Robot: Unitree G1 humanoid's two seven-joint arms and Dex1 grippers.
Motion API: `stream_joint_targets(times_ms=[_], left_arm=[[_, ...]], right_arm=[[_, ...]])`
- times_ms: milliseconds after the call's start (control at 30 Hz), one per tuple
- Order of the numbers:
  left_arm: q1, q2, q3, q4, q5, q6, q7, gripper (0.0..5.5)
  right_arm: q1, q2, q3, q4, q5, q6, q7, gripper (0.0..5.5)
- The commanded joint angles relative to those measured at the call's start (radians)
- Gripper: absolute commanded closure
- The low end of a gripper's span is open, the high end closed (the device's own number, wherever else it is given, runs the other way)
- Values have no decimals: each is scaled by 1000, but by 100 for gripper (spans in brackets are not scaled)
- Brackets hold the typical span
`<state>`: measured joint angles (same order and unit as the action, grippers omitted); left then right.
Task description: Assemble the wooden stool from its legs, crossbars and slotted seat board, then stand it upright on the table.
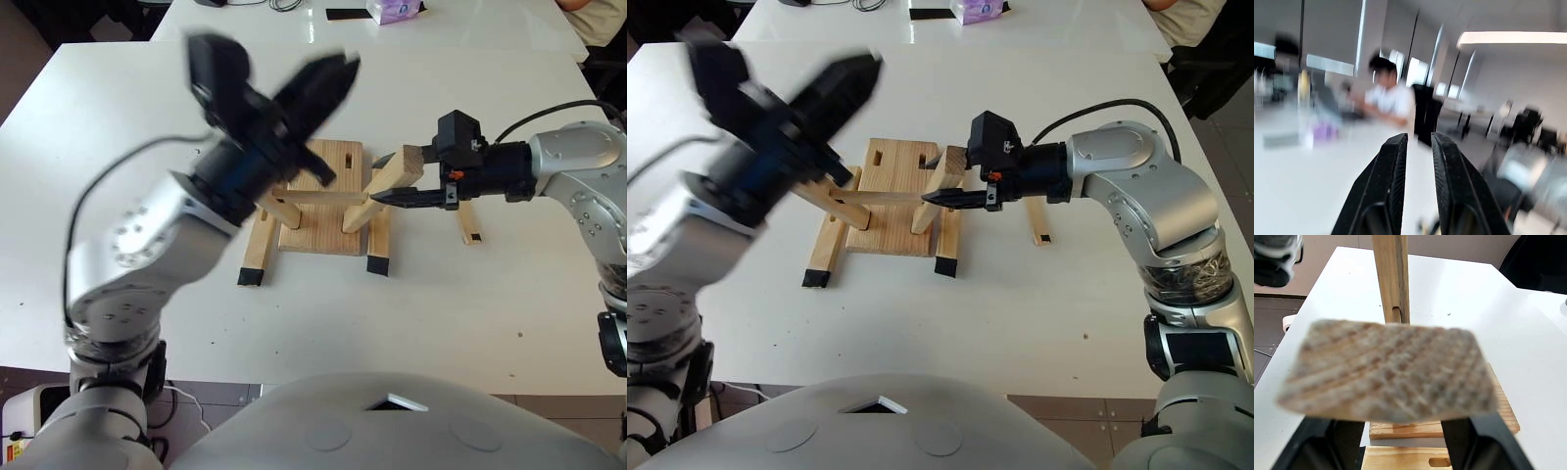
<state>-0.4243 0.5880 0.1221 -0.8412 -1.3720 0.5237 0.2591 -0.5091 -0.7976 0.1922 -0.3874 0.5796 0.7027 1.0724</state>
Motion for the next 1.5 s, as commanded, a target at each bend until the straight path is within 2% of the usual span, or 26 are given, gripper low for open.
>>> stream_joint_targets(times_ms=[33, 133, 267, 333, 367, 433, 500, 567, 767, 933, 1200, 1300, 1400, 1433, 1500], left_arm=[[-41, 101, 242, 129, -21, -39, 92, 458], [126, 146, 338, 175, 53, 7, 72, 458], [359, 122, 318, 189, 175, 45, -8, 458], [476, 163, 156, 167, 356, 86, -68, 485], [486, 138, 83, 133, 381, 98, -80, 502], [420, 46, -69, 61, 391, 101, -108, 546], [330, -59, -242, -4, 382, 112, -164, 550], [311, -122, -319, -47, 363, 122, -180, 550], [402, -138, -284, -50, 377, 150, -140, 550], [498, -124, -195, 18, 397, 109, -182, 550], [625, -142, -232, 117, 531, 48, -287, 550], [628, -156, -242, 120, 558, 45, -306, 550], [642, -160, -221, 113, 561, 40, -317, 550], [645, -157, -208, 121, 565, 38, -320, 550], [650, -151, -176, 140, 574, 31, -334, 550]], right_arm=[[36, -46, 11, 9, -32, 38, 3, 346], [55, -60, -11, -11, -19, 52, -4, 346], [54, -66, -22, -12, -12, 61, -7, 346], [33, -59, -16, -5, -7, 66, 0, 346], [19, -54, -8, 0, -7, 67, 5, 346], [-10, -40, 8, 8, -4, 72, 18, 346], [-52, -16, 28, 9, 12, 95, 29, 346], [-109, 12, 56, 26, 17, 120, 48, 346], [-153, 53, 95, 31, 27, 191, 80, 346], [-192, 100, 14, 20, 102, 296, 33, 346], [-161, 93, 16, -22, 57, 288, 25, 346], [-83, 53, 53, -18, 2, 223, 53, 346], [-56, 59, 41, -12, -8, 164, 59, 346], [-45, 62, 31, -8, -9, 147, 53, 309], [-18, 69, 4, -8, 3, 137, 34, 281]])
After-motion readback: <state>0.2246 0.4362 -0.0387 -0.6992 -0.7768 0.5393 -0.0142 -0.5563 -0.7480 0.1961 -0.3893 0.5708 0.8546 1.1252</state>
